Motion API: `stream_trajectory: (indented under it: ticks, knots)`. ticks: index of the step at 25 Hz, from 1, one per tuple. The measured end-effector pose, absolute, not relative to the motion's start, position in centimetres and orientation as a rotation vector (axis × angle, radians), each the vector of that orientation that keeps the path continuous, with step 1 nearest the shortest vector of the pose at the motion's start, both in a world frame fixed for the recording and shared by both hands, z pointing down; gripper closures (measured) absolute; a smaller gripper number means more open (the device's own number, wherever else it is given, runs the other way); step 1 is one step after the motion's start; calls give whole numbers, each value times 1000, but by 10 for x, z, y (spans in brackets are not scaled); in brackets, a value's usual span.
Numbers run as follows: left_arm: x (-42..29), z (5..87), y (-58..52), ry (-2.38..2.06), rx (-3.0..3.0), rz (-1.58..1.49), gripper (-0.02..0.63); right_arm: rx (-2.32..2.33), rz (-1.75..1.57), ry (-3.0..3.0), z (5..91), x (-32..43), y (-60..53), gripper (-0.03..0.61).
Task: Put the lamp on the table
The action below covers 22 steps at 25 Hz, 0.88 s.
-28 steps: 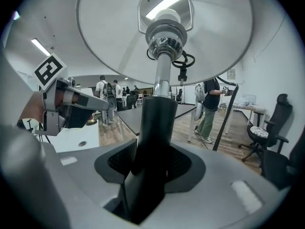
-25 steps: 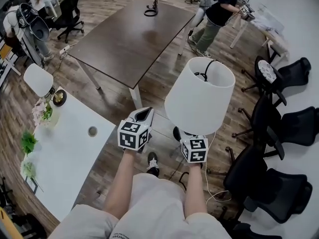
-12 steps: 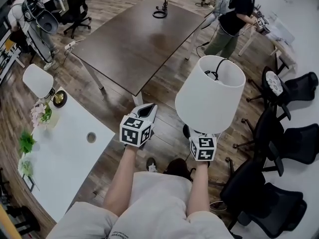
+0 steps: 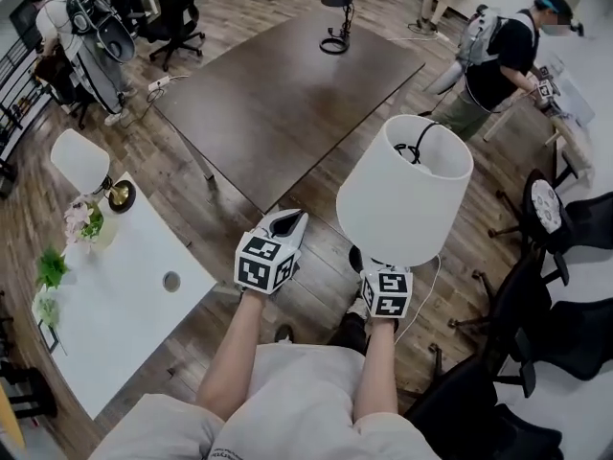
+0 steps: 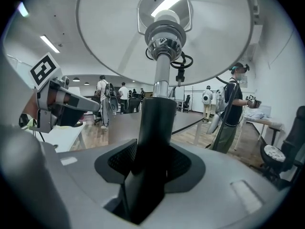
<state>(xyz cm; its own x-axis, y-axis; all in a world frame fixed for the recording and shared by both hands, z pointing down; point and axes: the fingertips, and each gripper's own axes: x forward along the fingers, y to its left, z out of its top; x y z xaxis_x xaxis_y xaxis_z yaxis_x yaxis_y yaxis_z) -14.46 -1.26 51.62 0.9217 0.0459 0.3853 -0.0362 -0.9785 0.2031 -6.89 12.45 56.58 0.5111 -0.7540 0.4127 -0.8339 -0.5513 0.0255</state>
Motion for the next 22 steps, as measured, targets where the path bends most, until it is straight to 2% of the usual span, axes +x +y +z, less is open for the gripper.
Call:
stream_trajectory:
  ticks: [13, 22]
  knots:
    - [-59, 521, -59, -345, 2808, 570, 613, 2334, 510, -1661, 577, 48, 48, 382]
    - [10, 512, -63, -556, 2736, 505, 612, 2207, 480, -1792, 569, 131, 37, 382]
